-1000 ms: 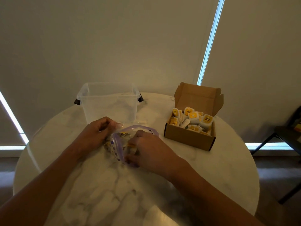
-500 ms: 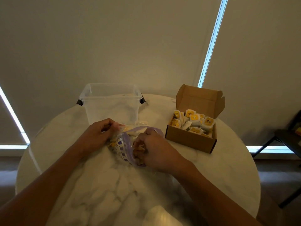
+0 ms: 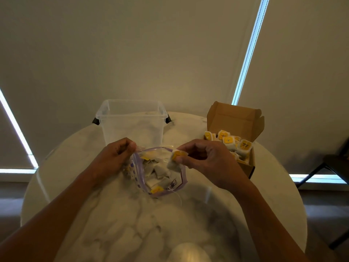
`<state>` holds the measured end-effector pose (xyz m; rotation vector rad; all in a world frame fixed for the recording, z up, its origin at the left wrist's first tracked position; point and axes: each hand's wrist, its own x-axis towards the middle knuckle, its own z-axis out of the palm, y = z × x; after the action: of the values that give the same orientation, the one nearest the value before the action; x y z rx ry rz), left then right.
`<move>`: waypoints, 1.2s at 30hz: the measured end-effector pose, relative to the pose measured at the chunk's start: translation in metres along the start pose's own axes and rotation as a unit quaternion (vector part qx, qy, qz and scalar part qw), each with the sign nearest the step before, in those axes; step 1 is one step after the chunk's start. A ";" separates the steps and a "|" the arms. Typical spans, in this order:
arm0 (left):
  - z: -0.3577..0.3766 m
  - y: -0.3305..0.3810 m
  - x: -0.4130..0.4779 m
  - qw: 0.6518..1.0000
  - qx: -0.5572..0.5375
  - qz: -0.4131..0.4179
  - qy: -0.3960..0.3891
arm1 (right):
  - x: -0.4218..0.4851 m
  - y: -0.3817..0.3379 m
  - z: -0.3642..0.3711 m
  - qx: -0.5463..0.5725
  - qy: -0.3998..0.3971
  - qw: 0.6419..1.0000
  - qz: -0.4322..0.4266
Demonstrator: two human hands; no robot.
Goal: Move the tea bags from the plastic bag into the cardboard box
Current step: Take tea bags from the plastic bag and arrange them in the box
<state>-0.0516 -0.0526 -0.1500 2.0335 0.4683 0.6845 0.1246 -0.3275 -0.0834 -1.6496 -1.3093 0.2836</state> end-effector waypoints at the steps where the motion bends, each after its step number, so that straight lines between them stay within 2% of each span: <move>1: 0.001 -0.001 0.001 1.000 -0.002 0.003 -0.002 | 0.000 0.000 -0.001 0.001 -0.004 1.000 0.001; 4: -0.001 -0.008 0.005 1.000 0.011 -0.008 0.002 | 0.000 0.004 -0.008 0.001 0.018 1.000 -0.014; 6: -0.002 -0.014 0.008 1.000 0.024 -0.011 0.006 | 0.003 0.011 -0.021 -0.010 0.108 0.994 -0.019; 9: -0.003 -0.019 0.011 0.999 0.041 -0.013 0.008 | 0.006 0.027 -0.050 -0.086 0.267 0.960 0.015; 12: -0.002 -0.019 0.013 0.999 0.048 -0.016 0.012 | 0.009 0.050 -0.070 -0.149 0.327 0.932 0.040; 15: -0.001 -0.017 0.012 0.999 0.044 -0.017 0.014 | 0.014 0.059 -0.073 -0.148 0.324 0.933 0.046; 19: 0.000 -0.014 0.009 0.999 0.037 -0.018 0.016 | 0.027 0.062 -0.069 -0.159 0.265 0.948 0.074; 25: 0.000 -0.013 0.008 1.000 0.015 -0.013 0.010 | 0.042 0.074 -0.081 -0.213 0.200 0.946 0.138; 30: -0.001 -0.015 0.008 1.000 0.006 -0.018 0.002 | 0.054 0.082 -0.081 -0.244 0.205 0.941 0.118; 36: 0.001 -0.011 0.006 1.000 0.018 -0.021 0.011 | 0.053 0.083 -0.072 -0.315 0.246 0.912 0.090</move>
<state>-0.0468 -0.0445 -0.1578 2.0465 0.5380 0.6791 0.2455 -0.3171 -0.0936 -2.1968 -0.8980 -0.4808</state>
